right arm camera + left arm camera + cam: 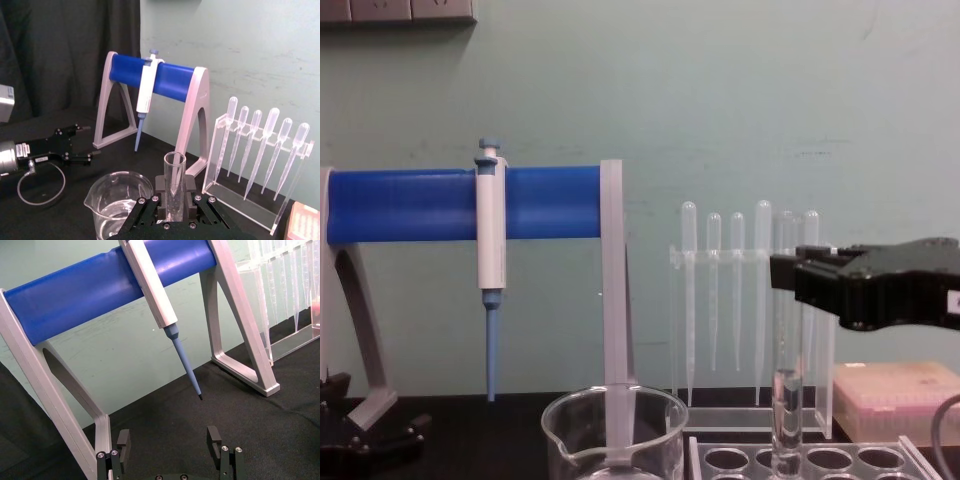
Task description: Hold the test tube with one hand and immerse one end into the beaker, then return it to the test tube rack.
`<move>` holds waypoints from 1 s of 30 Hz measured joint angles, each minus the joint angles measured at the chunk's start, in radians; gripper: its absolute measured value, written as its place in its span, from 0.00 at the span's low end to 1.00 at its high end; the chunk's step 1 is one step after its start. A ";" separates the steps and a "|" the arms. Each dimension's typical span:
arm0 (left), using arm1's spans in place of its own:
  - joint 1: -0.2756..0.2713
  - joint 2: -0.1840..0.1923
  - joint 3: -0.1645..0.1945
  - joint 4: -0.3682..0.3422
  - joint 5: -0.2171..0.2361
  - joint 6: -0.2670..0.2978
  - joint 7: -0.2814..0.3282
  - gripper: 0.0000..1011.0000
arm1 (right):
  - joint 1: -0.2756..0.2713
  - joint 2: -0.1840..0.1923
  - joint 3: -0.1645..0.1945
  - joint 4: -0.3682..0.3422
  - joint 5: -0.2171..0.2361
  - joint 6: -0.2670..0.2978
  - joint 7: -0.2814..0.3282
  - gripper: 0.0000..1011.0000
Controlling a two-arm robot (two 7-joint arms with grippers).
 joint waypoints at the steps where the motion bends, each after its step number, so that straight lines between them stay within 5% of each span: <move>1: 0.000 0.000 0.000 0.000 0.000 0.000 0.000 0.99 | 0.000 -0.002 -0.002 0.004 -0.003 -0.001 0.000 0.22; 30: 0.000 0.000 0.000 0.000 0.000 0.000 0.000 0.99 | -0.011 -0.061 -0.007 0.115 -0.044 -0.047 0.007 0.22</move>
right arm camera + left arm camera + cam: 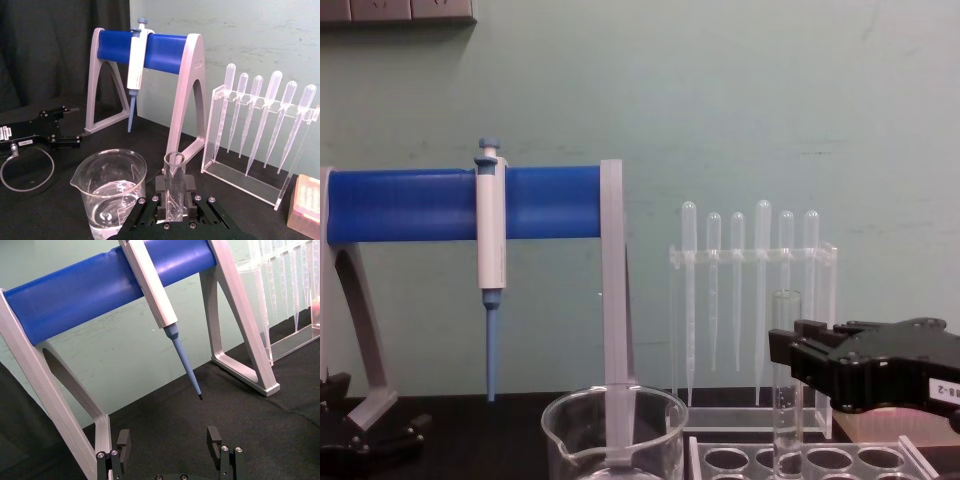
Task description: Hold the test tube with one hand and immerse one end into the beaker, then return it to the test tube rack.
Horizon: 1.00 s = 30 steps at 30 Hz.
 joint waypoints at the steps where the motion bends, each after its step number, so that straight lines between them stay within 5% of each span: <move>1: 0.000 0.000 0.000 0.000 0.000 0.000 0.000 0.99 | 0.000 0.000 0.000 0.001 0.000 0.000 0.001 0.22; 15: 0.000 0.000 0.000 0.000 0.000 0.000 0.000 0.99 | 0.000 -0.001 -0.001 0.003 -0.002 -0.002 0.002 0.24; 30: 0.000 0.000 0.000 0.000 0.000 0.000 0.000 0.99 | -0.001 0.002 -0.001 -0.006 -0.004 -0.001 0.002 0.71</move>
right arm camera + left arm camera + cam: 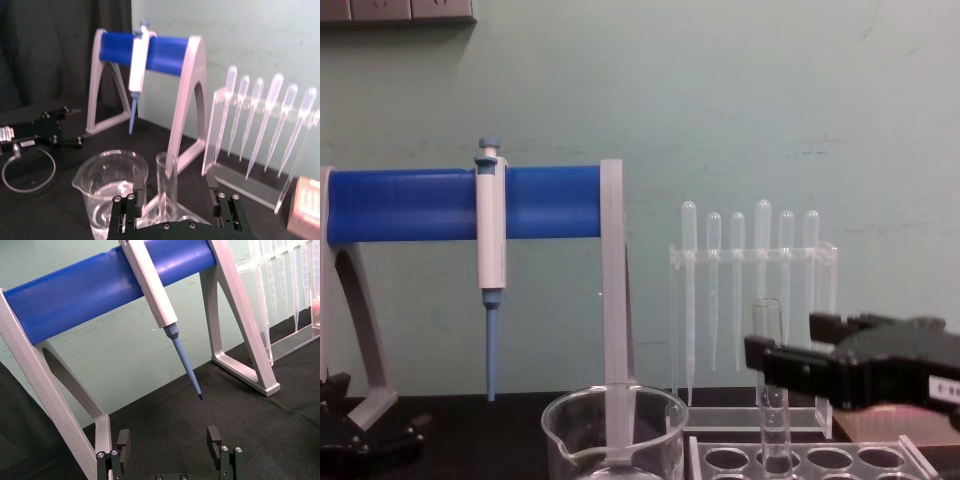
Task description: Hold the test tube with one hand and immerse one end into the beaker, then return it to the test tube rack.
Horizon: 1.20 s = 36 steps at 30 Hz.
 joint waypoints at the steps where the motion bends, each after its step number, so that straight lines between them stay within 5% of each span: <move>1: 0.000 0.000 0.000 0.000 0.000 0.000 0.000 0.99 | 0.000 0.001 0.000 -0.008 -0.003 -0.001 0.000 0.73; 11: 0.000 0.000 0.000 0.000 0.000 0.000 0.000 0.99 | -0.020 -0.017 0.050 -0.116 0.012 -0.011 -0.029 0.99; 17: 0.000 0.000 0.000 0.000 0.000 0.000 0.000 0.99 | -0.051 -0.061 0.093 -0.138 -0.087 -0.078 -0.164 0.99; 26: 0.000 0.000 0.000 0.000 0.000 0.000 0.000 0.99 | -0.080 -0.106 0.175 -0.021 -0.178 -0.128 -0.293 0.99; 36: 0.000 0.000 0.000 0.000 0.000 0.000 0.000 0.99 | -0.087 -0.109 0.210 0.094 -0.189 -0.152 -0.272 0.99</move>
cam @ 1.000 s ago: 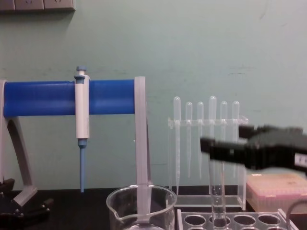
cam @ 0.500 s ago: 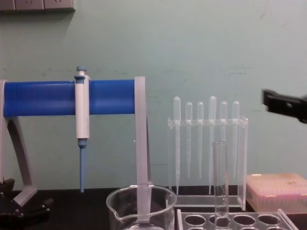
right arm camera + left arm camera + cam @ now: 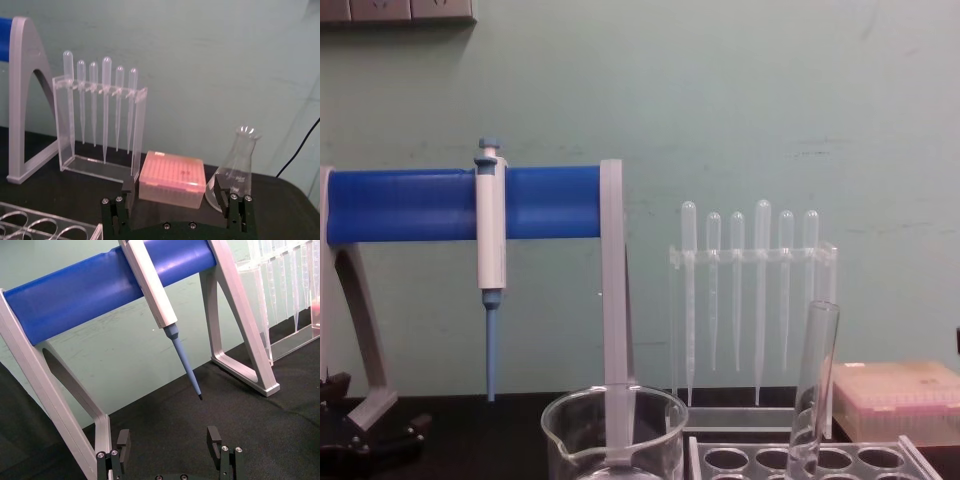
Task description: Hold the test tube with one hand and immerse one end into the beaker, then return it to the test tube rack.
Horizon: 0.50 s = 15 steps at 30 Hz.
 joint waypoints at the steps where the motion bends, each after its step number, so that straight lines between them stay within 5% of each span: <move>1: 0.000 0.000 0.000 0.000 0.000 0.000 0.000 0.99 | 0.000 -0.002 0.000 0.006 0.000 0.000 0.004 0.99; 15: 0.000 0.000 0.000 0.000 0.000 0.000 0.000 0.99 | 0.003 -0.017 0.004 0.022 0.008 0.011 0.037 0.99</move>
